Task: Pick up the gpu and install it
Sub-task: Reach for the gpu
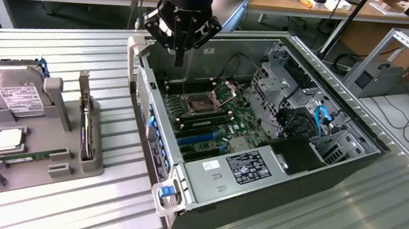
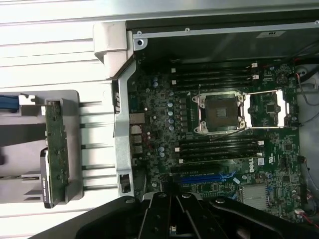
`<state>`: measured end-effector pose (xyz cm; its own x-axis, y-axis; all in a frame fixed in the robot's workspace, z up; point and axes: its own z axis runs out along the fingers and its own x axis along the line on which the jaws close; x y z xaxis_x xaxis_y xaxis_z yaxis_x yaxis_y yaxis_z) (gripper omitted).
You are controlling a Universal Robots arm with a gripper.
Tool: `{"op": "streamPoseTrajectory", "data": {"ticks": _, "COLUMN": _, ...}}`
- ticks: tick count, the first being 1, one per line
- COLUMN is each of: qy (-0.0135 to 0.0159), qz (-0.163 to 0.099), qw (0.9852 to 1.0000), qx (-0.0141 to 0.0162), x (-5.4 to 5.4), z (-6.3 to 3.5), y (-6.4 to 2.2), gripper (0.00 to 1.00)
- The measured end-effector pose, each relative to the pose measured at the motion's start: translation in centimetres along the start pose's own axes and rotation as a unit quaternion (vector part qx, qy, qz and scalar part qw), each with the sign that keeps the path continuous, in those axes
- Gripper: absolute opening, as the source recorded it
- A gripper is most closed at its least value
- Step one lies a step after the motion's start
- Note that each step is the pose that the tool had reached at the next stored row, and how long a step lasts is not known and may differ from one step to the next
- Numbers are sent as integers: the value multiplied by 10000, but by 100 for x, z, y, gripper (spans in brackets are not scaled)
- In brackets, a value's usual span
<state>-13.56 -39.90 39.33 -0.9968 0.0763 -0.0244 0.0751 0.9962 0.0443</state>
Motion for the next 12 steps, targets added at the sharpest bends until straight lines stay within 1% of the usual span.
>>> {"op": "streamPoseTrajectory", "data": {"ticks": 12, "qy": 0, "qz": 0, "qw": 10000, "qx": 0, "x": 133, "z": -3, "y": -10, "gripper": 11}}
